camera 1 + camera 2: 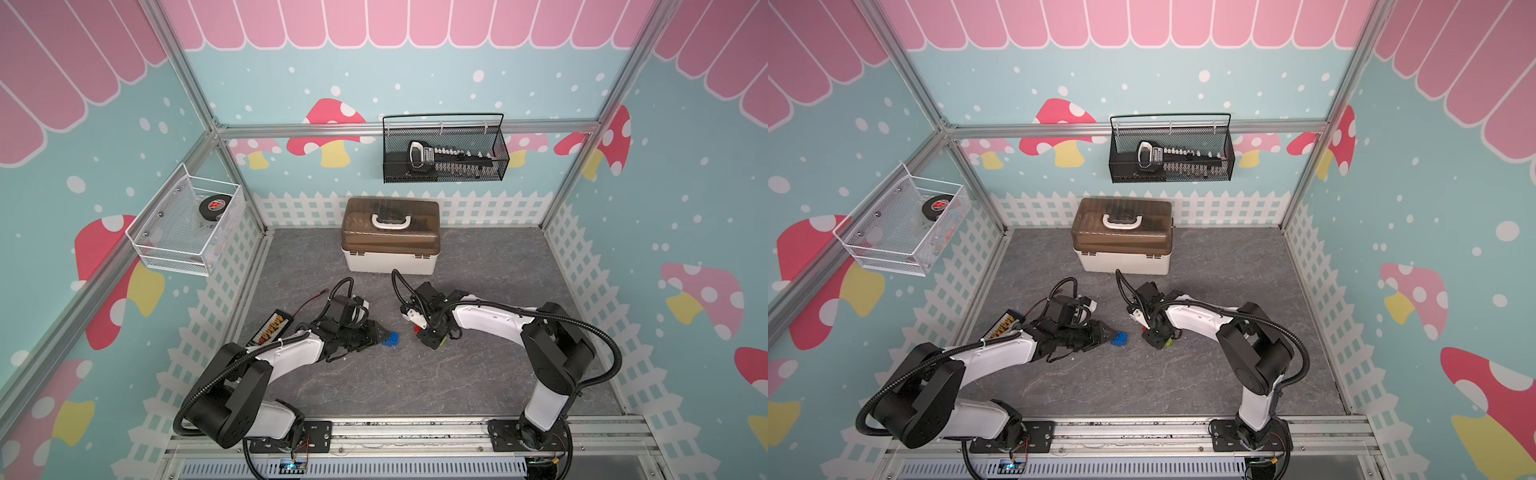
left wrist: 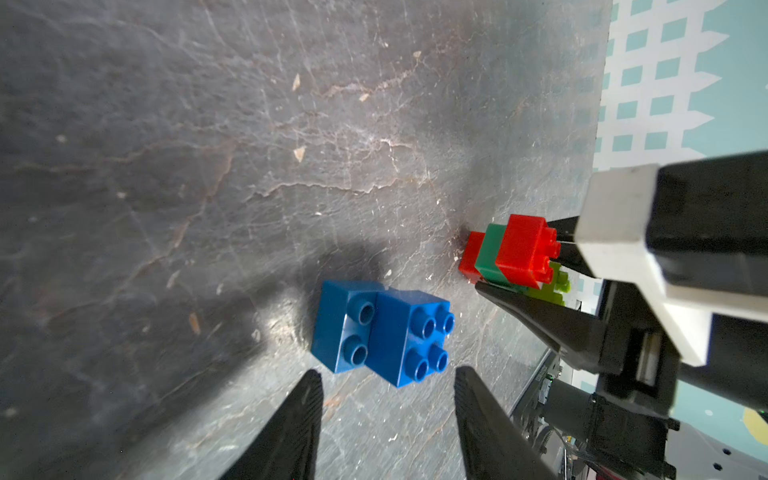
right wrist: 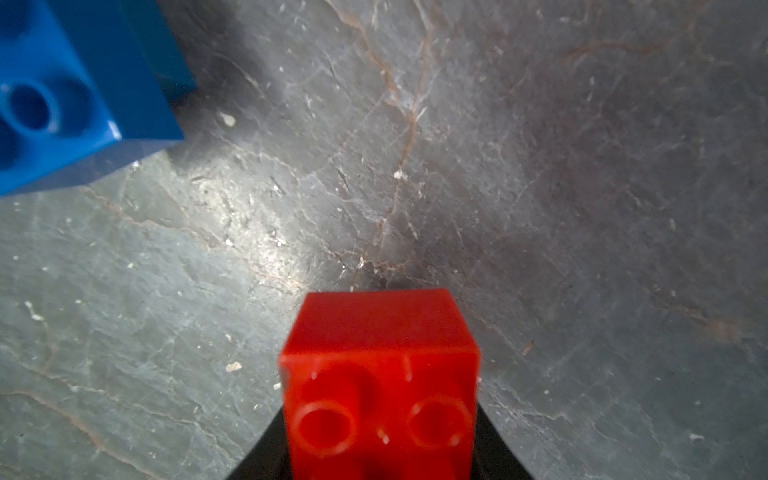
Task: Assemble the letter y with lego
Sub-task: Assemble the lego brick with the lego brick.
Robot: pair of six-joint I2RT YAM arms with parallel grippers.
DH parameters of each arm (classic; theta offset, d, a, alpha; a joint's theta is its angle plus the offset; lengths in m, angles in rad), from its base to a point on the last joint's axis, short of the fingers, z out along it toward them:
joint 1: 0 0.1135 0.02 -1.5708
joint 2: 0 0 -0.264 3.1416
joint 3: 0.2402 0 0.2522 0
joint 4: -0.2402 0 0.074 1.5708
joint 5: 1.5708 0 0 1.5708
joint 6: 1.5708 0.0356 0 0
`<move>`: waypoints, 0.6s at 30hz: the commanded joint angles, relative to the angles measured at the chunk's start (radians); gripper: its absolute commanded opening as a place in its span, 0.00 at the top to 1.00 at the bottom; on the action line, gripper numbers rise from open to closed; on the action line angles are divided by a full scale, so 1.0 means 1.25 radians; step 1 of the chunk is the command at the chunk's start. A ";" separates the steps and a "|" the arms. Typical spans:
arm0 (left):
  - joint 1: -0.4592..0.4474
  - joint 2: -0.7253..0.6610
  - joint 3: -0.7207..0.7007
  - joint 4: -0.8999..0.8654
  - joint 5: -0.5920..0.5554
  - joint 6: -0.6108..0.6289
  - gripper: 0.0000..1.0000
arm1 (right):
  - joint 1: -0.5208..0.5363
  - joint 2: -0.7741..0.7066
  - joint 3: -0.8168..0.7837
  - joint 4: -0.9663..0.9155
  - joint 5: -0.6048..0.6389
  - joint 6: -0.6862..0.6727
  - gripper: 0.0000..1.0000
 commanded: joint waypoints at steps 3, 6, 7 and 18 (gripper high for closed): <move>-0.004 0.021 -0.012 0.002 -0.008 0.013 0.49 | 0.007 -0.016 0.002 -0.021 0.000 -0.004 0.56; -0.006 0.026 -0.011 0.000 -0.013 0.013 0.49 | 0.007 -0.017 0.000 -0.024 -0.007 -0.005 0.57; -0.006 0.027 -0.013 -0.001 -0.017 0.013 0.50 | 0.007 -0.019 -0.002 -0.023 -0.008 -0.005 0.57; -0.007 0.038 -0.016 -0.020 -0.045 0.019 0.53 | 0.007 -0.025 -0.003 -0.037 -0.023 -0.014 0.58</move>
